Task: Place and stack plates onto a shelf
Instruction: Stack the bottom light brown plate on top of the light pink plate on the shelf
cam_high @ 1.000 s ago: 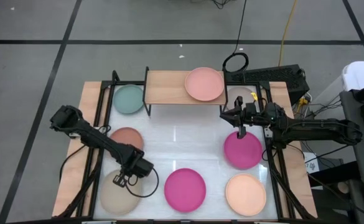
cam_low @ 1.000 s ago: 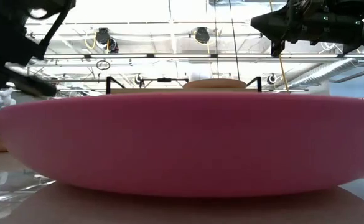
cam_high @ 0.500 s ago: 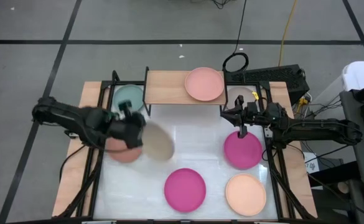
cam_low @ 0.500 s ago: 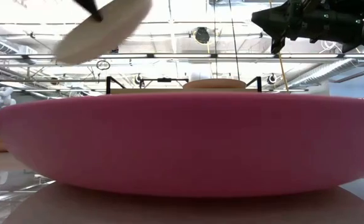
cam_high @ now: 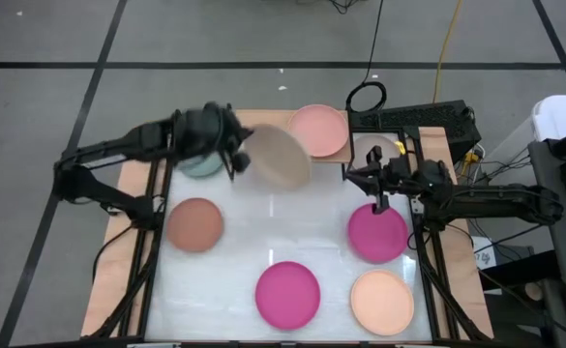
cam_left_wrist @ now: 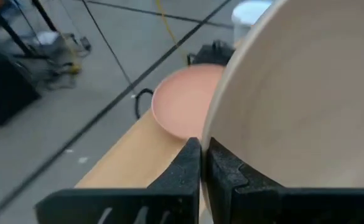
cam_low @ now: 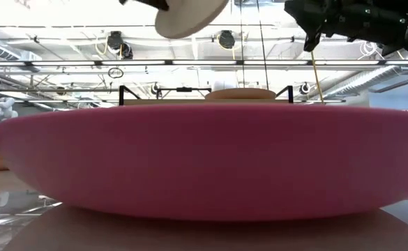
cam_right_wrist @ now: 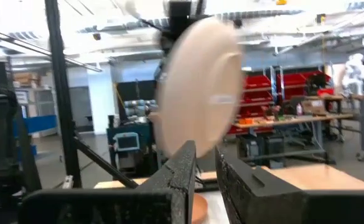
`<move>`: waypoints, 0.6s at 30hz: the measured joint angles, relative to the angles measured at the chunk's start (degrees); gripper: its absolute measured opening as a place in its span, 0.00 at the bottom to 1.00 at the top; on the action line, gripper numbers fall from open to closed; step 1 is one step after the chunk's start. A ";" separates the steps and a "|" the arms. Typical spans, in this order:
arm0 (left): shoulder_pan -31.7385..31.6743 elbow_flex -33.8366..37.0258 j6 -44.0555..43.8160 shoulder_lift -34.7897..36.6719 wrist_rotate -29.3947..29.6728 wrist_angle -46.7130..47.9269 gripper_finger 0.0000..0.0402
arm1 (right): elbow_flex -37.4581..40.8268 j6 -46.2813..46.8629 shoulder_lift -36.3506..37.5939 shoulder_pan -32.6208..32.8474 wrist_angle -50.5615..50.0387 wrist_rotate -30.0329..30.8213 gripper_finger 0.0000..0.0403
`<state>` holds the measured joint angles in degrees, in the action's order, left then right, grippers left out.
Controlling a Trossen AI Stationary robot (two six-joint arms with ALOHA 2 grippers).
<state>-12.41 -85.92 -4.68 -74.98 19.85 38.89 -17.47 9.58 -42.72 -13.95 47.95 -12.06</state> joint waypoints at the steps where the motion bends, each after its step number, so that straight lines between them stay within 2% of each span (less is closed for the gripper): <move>1: -2.59 -0.01 -0.75 -0.69 -3.45 -1.98 0.02 | 0.00 -0.29 0.02 0.31 0.38 0.03 0.12; 5: -10.66 -0.12 -2.97 -5.35 -16.19 -11.92 0.02 | 0.00 -1.24 0.00 0.74 0.18 0.03 0.12; 10: -17.50 -0.12 -6.85 -12.32 -27.24 -18.62 0.02 | 0.00 -1.24 0.05 0.74 0.25 0.03 0.12; 13: -20.56 -0.11 -7.93 -15.93 -30.16 -20.07 0.02 | 0.00 -1.41 0.07 0.72 0.25 0.02 0.12; 18: -24.15 -0.10 -9.36 -20.52 -30.38 -23.35 0.02 | 0.00 -1.49 0.09 0.72 0.27 0.01 0.12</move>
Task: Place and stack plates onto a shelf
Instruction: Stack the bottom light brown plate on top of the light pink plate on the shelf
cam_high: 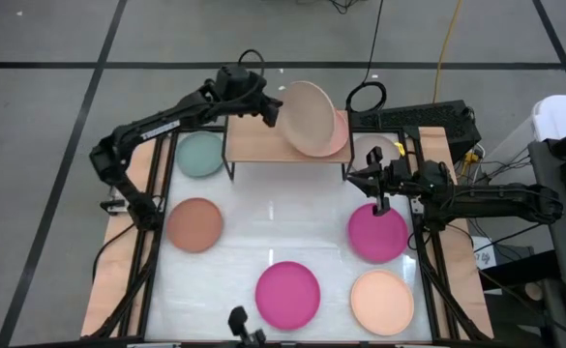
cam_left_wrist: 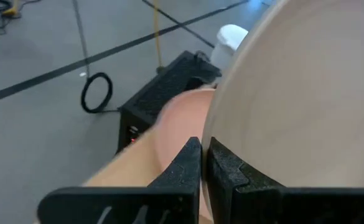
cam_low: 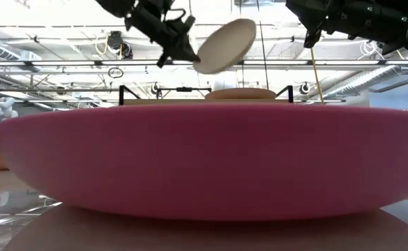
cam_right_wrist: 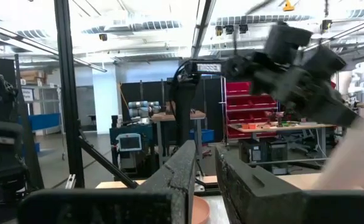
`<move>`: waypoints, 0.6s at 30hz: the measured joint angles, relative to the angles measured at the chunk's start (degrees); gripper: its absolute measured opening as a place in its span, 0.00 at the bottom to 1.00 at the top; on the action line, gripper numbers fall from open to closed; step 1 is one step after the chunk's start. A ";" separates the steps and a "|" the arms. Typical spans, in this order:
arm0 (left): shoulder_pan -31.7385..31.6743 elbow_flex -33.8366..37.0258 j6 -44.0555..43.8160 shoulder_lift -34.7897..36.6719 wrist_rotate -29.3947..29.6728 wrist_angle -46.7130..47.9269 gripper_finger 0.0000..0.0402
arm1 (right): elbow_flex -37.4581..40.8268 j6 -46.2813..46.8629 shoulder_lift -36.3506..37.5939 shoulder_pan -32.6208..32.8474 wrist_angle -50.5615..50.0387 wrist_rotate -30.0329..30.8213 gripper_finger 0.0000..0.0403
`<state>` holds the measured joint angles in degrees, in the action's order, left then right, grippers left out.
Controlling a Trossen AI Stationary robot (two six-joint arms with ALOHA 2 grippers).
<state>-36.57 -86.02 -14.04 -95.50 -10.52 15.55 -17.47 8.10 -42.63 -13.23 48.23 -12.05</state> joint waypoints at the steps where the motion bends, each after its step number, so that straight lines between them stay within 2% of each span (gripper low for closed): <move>1: -0.43 0.00 0.00 -0.71 0.06 -0.51 0.03 | 0.00 0.00 0.00 0.00 0.02 0.00 0.12; 8: -1.00 0.00 0.41 -4.00 -0.09 -3.46 0.05 | 0.00 -0.24 -0.02 0.00 0.37 0.00 0.12; 18: 0.36 0.00 0.80 -4.31 -0.09 -5.19 0.05 | 0.00 -0.24 0.00 0.00 0.35 0.00 0.12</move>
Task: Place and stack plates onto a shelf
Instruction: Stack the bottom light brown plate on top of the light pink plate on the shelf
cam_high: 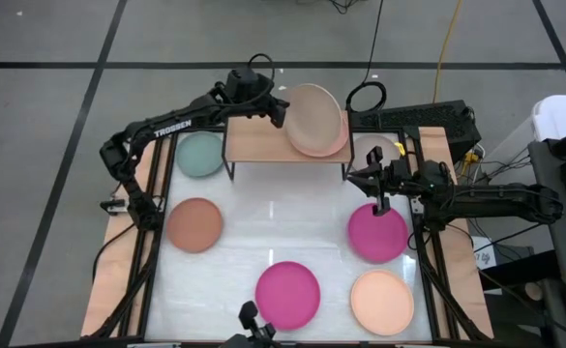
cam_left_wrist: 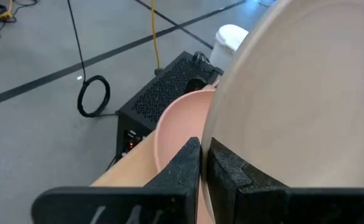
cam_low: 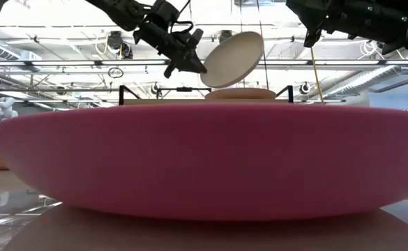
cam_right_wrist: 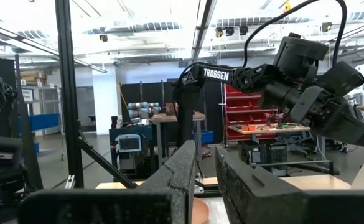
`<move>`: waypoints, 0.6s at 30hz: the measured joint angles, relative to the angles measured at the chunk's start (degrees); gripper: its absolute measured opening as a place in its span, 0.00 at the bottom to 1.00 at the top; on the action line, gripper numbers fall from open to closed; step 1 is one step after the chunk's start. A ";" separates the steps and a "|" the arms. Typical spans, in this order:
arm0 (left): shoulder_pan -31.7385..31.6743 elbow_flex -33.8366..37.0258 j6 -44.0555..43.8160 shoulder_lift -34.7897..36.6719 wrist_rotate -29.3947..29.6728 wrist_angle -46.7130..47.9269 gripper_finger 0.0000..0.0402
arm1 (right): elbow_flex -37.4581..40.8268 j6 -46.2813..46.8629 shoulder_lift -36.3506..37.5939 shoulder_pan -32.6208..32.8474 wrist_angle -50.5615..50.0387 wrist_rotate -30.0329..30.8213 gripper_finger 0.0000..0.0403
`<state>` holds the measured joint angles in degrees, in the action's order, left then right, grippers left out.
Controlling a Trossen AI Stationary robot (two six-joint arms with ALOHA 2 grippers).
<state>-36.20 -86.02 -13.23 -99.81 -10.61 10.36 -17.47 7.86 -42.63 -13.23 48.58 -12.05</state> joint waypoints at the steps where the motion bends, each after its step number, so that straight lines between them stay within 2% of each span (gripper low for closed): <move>1: 0.05 0.00 0.06 0.00 -0.06 0.03 0.06 | 0.00 0.00 0.00 0.00 0.00 0.00 0.12; 18: 1.21 0.08 0.56 -1.33 1.80 0.52 0.06 | 0.00 -0.20 -0.02 0.00 -1.14 0.00 0.12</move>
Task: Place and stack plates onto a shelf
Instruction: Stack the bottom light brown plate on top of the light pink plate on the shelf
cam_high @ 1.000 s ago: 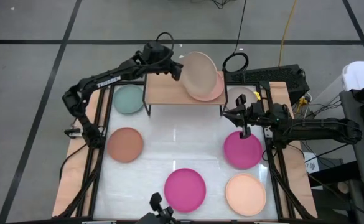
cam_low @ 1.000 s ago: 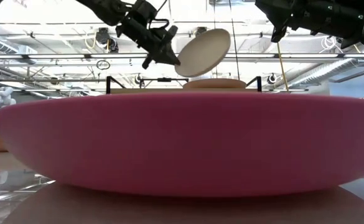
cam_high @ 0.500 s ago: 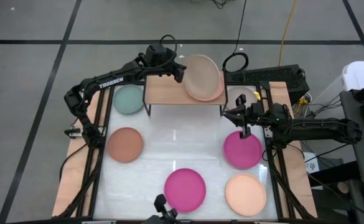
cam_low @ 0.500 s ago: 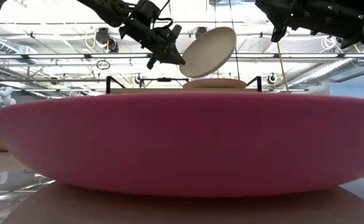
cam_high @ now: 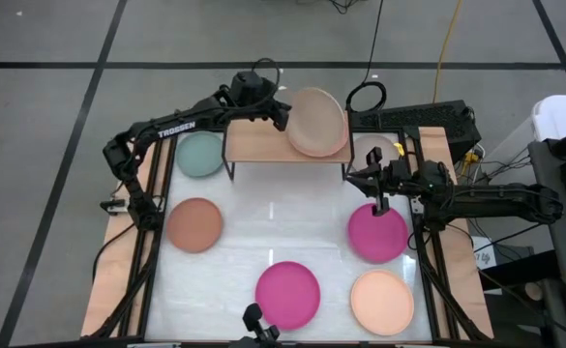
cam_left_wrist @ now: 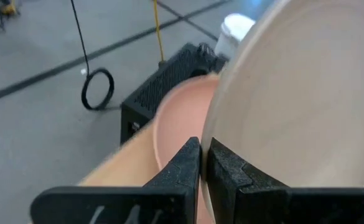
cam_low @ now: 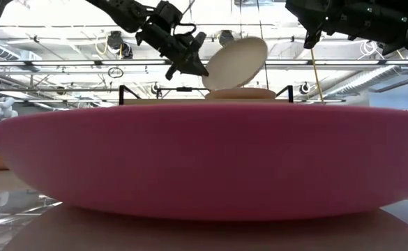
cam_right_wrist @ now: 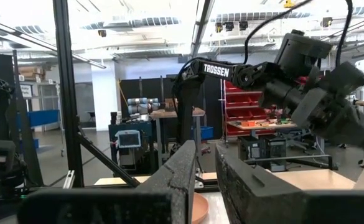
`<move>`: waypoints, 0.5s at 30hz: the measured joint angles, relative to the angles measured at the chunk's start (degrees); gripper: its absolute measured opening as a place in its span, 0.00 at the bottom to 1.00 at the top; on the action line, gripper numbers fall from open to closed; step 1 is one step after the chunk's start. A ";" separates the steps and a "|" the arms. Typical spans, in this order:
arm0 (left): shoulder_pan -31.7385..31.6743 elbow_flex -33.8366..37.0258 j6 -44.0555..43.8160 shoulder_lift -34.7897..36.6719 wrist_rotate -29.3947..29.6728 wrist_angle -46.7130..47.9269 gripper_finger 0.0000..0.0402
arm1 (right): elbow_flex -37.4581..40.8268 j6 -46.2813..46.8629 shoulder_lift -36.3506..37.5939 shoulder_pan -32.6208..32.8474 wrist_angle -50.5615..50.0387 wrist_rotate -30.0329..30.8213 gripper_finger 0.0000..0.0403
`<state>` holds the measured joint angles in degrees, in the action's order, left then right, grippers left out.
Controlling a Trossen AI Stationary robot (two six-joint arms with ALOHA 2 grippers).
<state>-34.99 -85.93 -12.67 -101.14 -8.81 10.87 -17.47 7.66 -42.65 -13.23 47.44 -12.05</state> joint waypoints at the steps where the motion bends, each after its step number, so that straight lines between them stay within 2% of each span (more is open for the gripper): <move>1: 0.10 0.03 0.11 -0.32 -0.03 0.05 0.06 | 0.00 0.00 0.00 0.00 0.00 0.02 0.12; 7: 0.48 -0.06 0.52 -2.60 -0.07 -0.84 0.07 | 0.00 0.00 -0.02 -0.01 -0.13 0.17 0.12; 15: 0.49 -0.06 0.94 -2.83 -0.10 -3.18 0.19 | 0.00 -0.34 -0.02 -0.02 -0.20 0.26 0.12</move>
<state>-34.50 -86.00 -11.73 -103.97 -8.91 7.69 -17.47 7.32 -42.68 -13.26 47.24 -11.79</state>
